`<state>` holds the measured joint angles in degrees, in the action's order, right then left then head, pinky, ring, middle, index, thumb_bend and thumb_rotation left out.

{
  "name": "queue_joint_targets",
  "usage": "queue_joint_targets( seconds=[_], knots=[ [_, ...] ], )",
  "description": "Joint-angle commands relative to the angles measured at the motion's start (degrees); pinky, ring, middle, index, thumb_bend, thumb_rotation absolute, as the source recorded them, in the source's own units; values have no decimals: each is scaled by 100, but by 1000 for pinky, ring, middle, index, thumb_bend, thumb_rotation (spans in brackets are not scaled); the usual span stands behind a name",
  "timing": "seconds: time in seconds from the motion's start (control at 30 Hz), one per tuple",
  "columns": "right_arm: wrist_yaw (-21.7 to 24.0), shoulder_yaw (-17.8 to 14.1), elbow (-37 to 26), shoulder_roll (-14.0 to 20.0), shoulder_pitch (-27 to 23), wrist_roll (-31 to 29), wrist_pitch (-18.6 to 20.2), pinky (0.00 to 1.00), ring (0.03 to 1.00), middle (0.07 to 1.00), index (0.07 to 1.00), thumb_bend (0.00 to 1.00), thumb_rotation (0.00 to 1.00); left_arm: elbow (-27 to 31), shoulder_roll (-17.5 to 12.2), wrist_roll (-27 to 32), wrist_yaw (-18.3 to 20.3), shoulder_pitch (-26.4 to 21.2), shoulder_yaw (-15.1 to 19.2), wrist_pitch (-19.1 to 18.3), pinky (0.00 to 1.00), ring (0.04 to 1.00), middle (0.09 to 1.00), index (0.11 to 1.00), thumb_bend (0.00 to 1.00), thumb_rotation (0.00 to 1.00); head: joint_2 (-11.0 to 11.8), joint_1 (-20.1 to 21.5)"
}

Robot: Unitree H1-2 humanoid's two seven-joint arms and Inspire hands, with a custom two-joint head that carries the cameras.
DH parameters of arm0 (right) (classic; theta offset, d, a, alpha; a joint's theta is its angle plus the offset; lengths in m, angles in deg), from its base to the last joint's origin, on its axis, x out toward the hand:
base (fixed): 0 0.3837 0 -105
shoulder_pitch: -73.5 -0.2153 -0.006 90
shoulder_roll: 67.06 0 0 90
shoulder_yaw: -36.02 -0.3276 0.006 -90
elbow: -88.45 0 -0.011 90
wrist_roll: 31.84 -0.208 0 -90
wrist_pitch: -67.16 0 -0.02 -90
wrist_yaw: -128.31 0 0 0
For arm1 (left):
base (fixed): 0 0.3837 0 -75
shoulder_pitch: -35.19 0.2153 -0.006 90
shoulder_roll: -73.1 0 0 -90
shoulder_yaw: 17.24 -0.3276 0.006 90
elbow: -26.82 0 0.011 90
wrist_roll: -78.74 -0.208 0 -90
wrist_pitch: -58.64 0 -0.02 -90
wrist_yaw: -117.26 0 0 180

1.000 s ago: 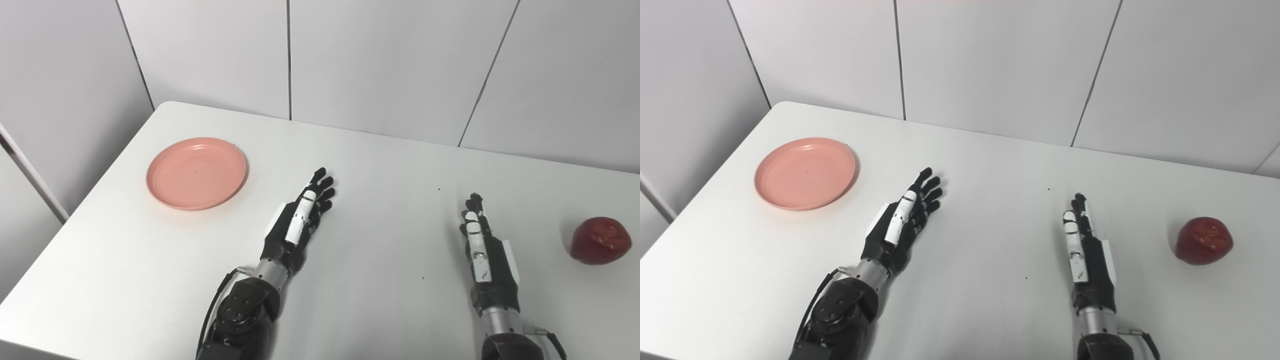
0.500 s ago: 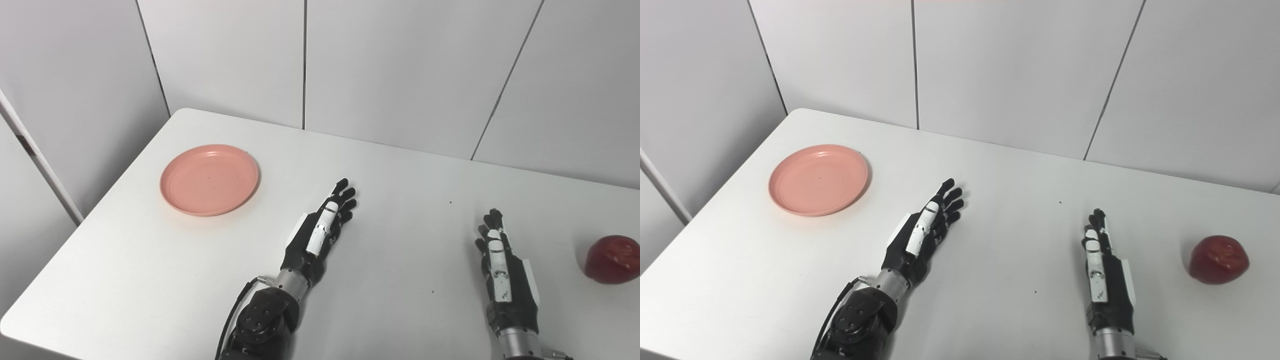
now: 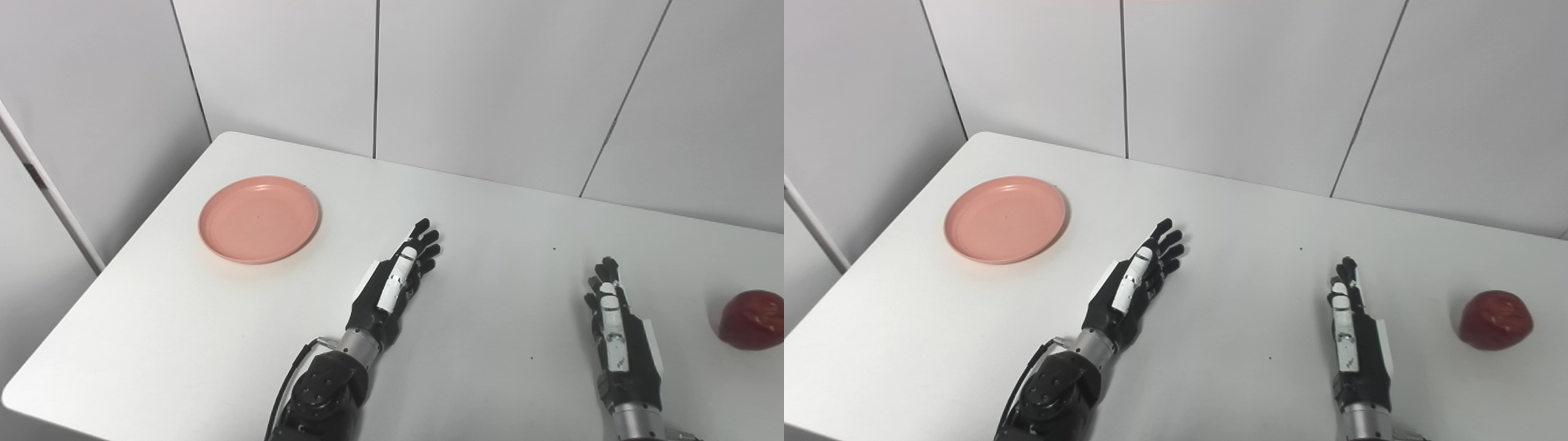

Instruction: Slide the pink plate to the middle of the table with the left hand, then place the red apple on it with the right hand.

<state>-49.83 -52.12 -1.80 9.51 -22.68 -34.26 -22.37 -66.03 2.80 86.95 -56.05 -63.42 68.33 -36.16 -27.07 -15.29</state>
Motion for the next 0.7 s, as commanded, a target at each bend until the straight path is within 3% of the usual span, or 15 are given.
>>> queue_joint_targets(
  seconds=[0.0, 0.33, 0.47, 0.67],
  knots=[
    [77, -34, -62, -16, -78, -77, -317, 1000, 1000, 1000, 1000, 150, 1000, 52, -63, -7, 45, -61, 10, 14, 974, 964, 968, 963, 390, 1000, 19, -20],
    [93, -38, 34, 29, -74, -119, -460, 1000, 1000, 1000, 1000, 135, 1000, 560, -370, -34, 100, -430, 76, -400, 936, 933, 947, 934, 420, 1000, 54, -102],
    [39, -31, -75, 6, -39, -70, -321, 1000, 1000, 1000, 1000, 142, 1000, 814, -401, -6, 42, -557, 121, -702, 916, 916, 933, 919, 407, 1000, 56, -111],
    [90, -34, 6, 40, -63, -86, -425, 1000, 1000, 1000, 1000, 123, 1000, 1010, -571, 86, 108, -797, 277, -775, 928, 925, 941, 925, 410, 1000, 74, -117]
  ],
)
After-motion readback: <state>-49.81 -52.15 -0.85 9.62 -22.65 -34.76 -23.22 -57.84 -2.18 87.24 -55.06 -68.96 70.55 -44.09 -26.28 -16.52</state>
